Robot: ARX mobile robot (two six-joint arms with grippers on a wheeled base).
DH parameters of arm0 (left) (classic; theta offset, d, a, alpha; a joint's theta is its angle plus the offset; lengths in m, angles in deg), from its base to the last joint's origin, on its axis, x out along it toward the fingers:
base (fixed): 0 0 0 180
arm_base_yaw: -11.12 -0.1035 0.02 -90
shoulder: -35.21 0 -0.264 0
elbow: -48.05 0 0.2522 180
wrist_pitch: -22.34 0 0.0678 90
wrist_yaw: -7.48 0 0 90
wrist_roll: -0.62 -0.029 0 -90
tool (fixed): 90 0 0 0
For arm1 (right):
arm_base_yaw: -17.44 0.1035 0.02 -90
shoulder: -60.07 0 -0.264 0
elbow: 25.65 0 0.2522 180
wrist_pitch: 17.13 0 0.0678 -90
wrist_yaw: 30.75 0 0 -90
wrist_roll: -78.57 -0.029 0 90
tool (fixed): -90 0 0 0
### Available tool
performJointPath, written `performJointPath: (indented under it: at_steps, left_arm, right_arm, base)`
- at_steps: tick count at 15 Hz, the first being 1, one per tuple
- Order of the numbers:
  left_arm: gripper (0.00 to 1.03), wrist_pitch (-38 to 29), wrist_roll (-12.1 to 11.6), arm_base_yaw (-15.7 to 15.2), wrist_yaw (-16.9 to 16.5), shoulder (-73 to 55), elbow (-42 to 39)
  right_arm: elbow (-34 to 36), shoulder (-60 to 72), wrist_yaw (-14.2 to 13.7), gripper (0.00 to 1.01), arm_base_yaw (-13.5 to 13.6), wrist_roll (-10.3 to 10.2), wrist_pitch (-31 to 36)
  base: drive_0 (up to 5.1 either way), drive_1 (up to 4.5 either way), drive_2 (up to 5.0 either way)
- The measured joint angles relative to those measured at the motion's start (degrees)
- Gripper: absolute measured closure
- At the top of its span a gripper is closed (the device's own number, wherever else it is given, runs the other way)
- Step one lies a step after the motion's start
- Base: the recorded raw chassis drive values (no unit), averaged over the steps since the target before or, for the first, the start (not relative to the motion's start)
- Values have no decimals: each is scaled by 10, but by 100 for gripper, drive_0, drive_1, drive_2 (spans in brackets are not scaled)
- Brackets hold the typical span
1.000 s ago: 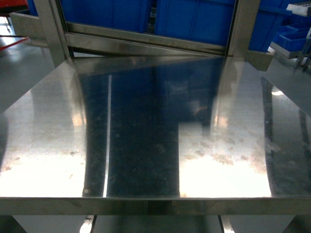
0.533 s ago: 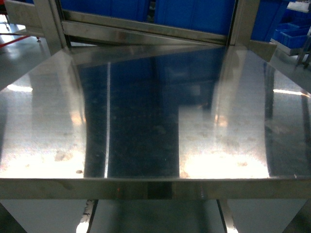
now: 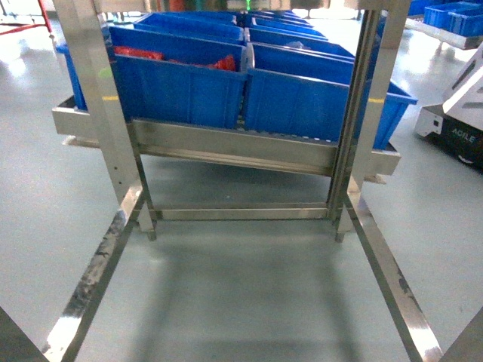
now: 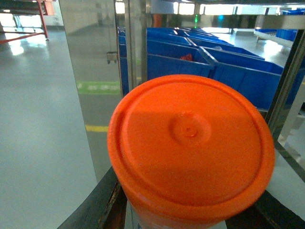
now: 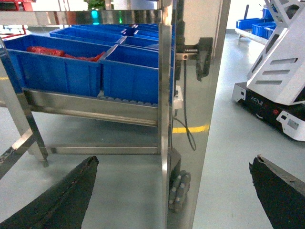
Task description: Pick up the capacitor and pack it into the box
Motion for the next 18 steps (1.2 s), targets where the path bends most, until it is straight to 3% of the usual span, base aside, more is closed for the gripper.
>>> performJointPath:
  at_steps: [13, 18]
  left_arm:
    - [59, 0, 0, 0, 1, 0, 0]
    - [59, -1, 0, 0, 0, 0, 0]
  right_arm:
    - [0, 0, 0, 3, 0, 0, 0]
    - [0, 0, 0, 3, 0, 0, 0]
  base:
    - [0, 0, 0]
    - [-485, 260, 260]
